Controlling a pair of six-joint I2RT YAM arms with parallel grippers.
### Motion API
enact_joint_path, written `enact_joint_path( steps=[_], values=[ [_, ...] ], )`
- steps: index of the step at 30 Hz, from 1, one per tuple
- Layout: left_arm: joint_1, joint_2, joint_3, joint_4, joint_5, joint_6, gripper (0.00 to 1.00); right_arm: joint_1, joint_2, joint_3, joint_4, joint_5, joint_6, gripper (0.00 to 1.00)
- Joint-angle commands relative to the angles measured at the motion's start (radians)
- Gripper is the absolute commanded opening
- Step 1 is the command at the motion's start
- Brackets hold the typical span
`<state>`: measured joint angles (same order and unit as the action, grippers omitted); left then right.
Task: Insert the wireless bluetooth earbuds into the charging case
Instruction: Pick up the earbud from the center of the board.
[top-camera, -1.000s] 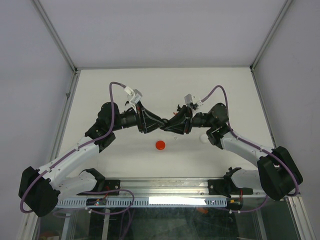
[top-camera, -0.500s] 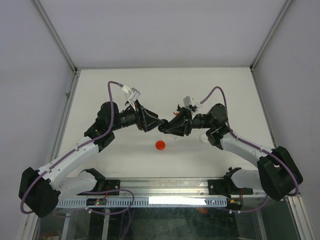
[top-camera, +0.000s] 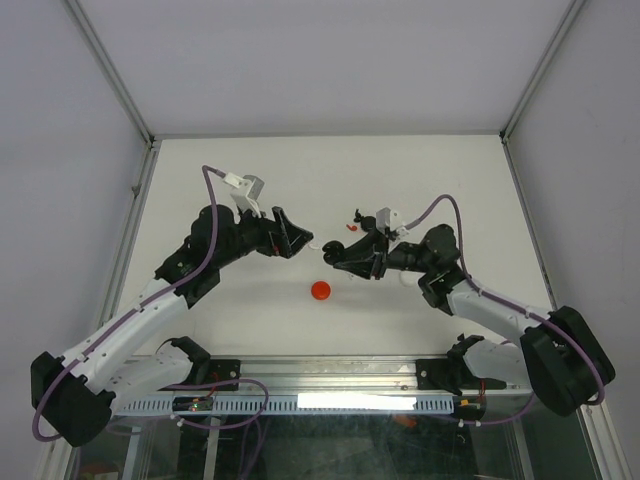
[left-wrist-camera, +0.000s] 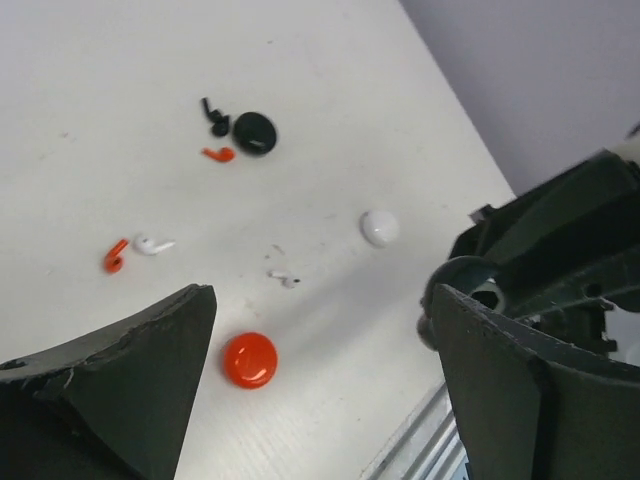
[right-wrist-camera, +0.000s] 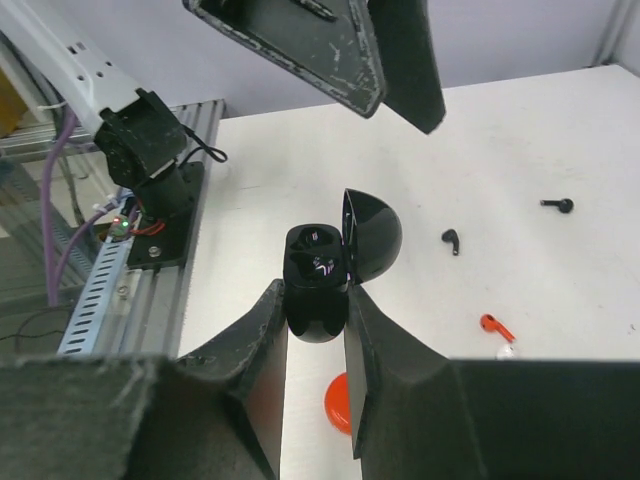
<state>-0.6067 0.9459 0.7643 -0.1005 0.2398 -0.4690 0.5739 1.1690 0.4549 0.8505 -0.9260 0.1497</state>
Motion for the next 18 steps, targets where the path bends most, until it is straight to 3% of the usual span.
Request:
enact_joint_path(
  steps=[1,7,18],
  values=[
    [0.007,-0.001,0.062,-0.194,-0.27,-0.08,0.93,0.003,-0.063,-0.056,0.07,0.137,-0.09,0.0],
    [0.016,0.085,0.088,-0.358,-0.492,-0.208,0.95,0.003,-0.098,-0.133,0.113,0.234,-0.117,0.0],
    [0.157,0.358,0.151,-0.411,-0.572,-0.327,0.9,0.004,-0.136,-0.237,0.215,0.334,-0.132,0.0]
  ],
)
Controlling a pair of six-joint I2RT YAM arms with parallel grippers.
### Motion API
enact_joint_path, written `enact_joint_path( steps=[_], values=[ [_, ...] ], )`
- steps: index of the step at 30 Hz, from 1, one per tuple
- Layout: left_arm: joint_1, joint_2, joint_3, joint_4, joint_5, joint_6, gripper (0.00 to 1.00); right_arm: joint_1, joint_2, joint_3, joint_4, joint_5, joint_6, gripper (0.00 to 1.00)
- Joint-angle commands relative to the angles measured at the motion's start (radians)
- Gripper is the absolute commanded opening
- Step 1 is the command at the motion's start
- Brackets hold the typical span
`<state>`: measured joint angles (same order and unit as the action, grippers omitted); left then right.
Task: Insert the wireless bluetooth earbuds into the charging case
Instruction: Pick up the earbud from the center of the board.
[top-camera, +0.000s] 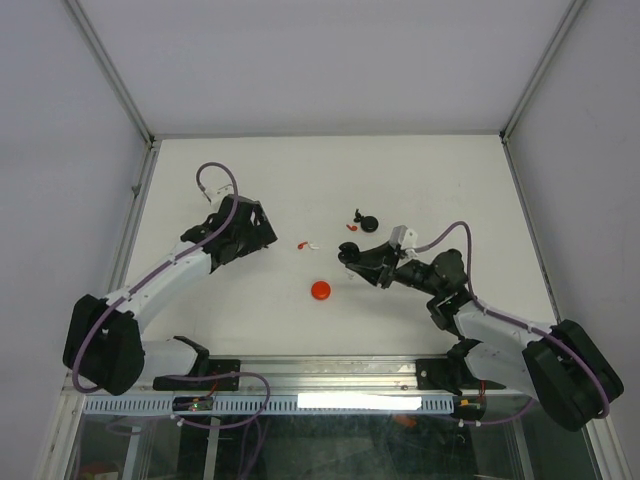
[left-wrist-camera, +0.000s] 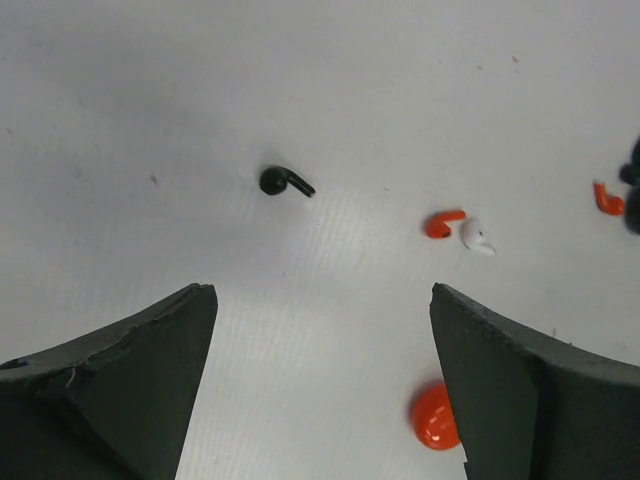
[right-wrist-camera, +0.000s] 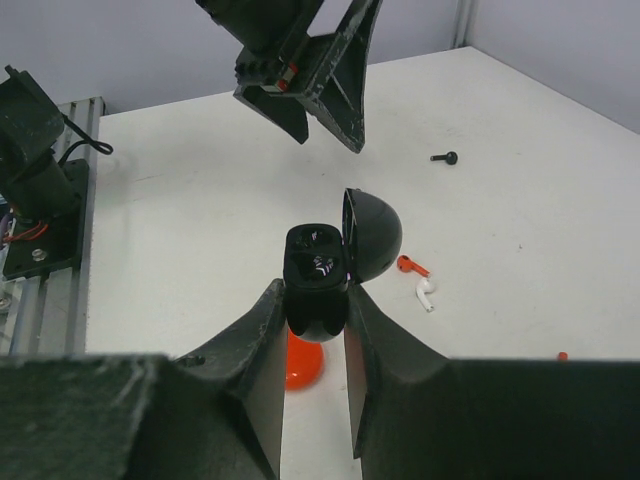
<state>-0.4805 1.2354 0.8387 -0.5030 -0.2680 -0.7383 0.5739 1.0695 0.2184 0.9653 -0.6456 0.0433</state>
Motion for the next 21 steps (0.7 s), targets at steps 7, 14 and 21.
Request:
enact_joint_path(
  steps=[7,14,21],
  values=[
    [0.049,0.307,0.193,-0.039,-0.128,-0.058,0.83,0.003,-0.035,-0.001,0.11,0.029,0.001,0.0],
    [0.05,0.476,0.29,-0.069,-0.135,-0.058,0.73,0.003,-0.058,-0.01,0.106,0.025,0.0,0.0],
    [0.049,0.561,0.332,-0.12,-0.149,-0.059,0.65,0.004,-0.076,-0.01,0.088,0.026,-0.009,0.0]
  ],
)
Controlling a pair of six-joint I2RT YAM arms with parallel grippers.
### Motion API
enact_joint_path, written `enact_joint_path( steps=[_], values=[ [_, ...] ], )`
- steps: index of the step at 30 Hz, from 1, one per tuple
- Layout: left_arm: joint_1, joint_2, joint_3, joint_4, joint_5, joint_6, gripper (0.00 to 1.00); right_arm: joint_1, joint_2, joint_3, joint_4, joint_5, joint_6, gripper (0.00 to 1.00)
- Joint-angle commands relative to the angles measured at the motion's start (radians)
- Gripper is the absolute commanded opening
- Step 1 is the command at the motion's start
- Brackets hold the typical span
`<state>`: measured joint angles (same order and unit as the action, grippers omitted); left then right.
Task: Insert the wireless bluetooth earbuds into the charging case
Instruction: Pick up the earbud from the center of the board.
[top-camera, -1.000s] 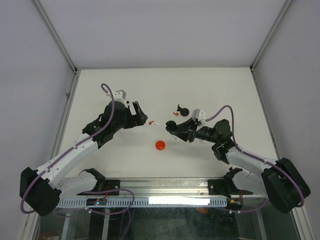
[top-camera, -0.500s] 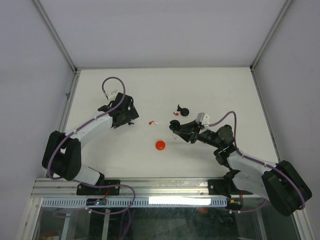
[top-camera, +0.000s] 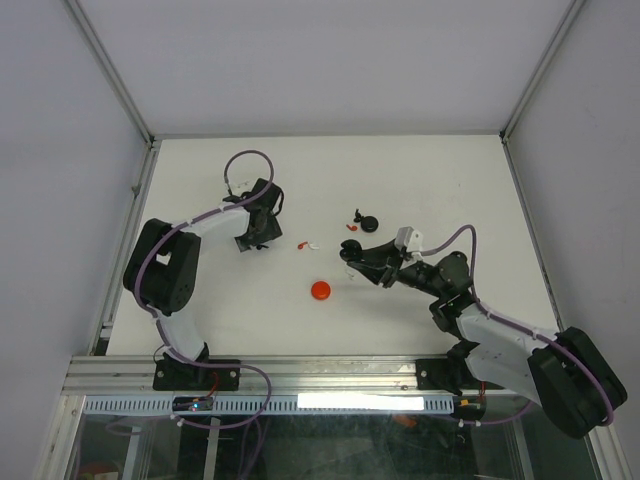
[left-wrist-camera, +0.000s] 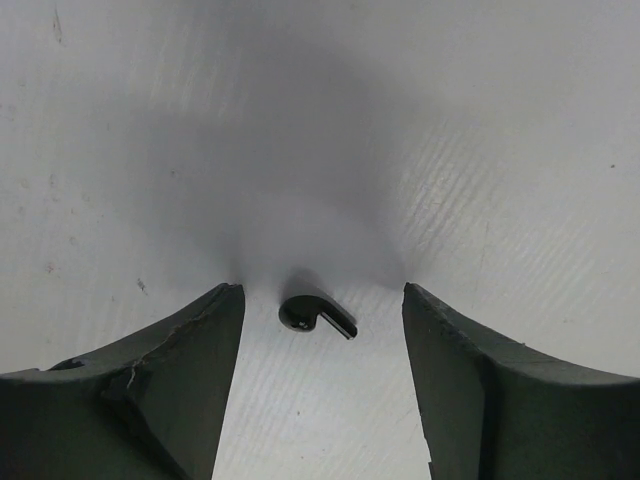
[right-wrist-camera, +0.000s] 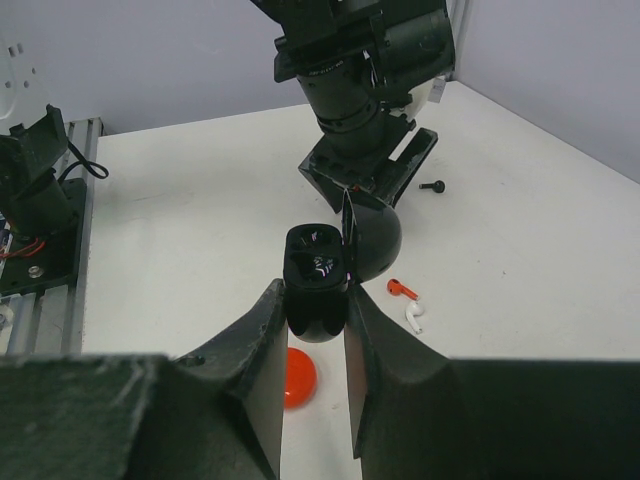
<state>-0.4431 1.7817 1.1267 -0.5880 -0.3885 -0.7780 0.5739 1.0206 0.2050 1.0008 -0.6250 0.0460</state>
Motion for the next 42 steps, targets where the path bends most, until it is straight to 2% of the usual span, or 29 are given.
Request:
enact_joint_path(
  steps=[1,25,31,38,42],
  values=[
    [0.013,0.019,0.041,-0.039,-0.029,-0.02,0.65,0.003,-0.031,0.003,0.051,0.005,-0.014,0.0],
    [0.012,-0.08,-0.076,-0.113,-0.003,0.015,0.45,0.004,-0.028,0.019,0.031,-0.019,-0.014,0.0],
    [0.013,-0.079,-0.026,-0.112,-0.005,0.069,0.46,0.004,-0.027,0.022,0.03,-0.024,-0.012,0.0],
    [0.022,-0.045,0.067,-0.111,0.024,0.234,0.45,0.004,-0.031,0.022,0.026,-0.025,-0.014,0.0],
    [0.034,-0.003,0.105,-0.118,0.055,0.282,0.43,0.003,-0.038,0.022,0.02,-0.027,-0.016,0.0]
  ],
)
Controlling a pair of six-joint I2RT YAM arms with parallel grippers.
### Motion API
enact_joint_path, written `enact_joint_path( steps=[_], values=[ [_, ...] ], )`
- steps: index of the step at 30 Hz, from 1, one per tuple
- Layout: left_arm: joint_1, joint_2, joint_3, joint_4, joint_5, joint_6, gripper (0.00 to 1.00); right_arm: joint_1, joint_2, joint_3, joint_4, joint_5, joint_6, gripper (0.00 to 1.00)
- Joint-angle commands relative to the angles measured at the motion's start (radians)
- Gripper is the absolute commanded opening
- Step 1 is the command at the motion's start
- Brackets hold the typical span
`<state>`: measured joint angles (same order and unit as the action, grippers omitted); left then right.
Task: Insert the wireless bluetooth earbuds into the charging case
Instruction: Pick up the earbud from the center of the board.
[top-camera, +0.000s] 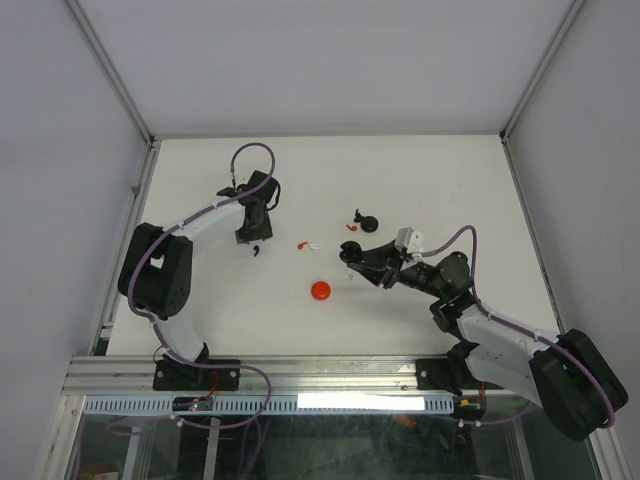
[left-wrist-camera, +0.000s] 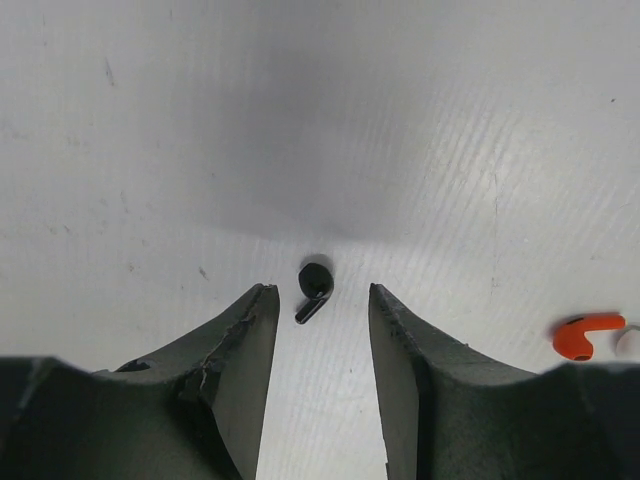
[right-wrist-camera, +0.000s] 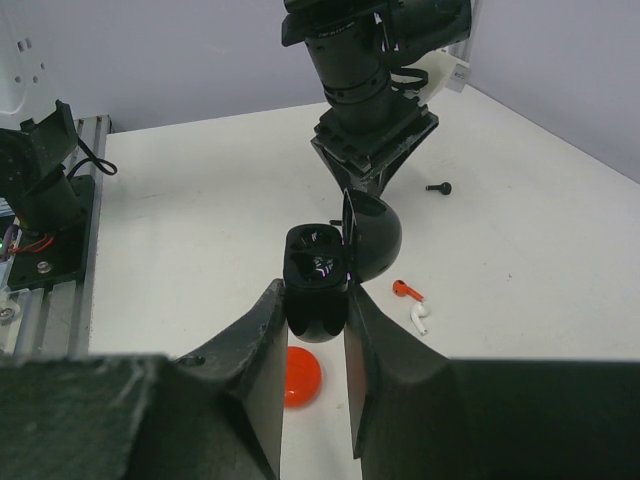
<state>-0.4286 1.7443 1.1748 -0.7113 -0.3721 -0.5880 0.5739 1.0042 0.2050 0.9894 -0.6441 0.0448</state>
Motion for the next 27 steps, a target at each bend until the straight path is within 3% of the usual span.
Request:
enact_joint_path(
  steps=[1,18,27],
  values=[
    [0.022,0.045,0.069,-0.001,0.05,0.098,0.42,0.003,-0.024,0.021,0.027,-0.006,-0.017,0.0],
    [0.041,0.148,0.136,-0.077,0.078,0.11,0.3,0.004,-0.037,0.025,0.014,-0.011,-0.02,0.0],
    [0.053,0.149,0.128,-0.095,0.124,0.103,0.3,0.004,-0.041,0.025,0.01,-0.011,-0.019,0.0]
  ],
)
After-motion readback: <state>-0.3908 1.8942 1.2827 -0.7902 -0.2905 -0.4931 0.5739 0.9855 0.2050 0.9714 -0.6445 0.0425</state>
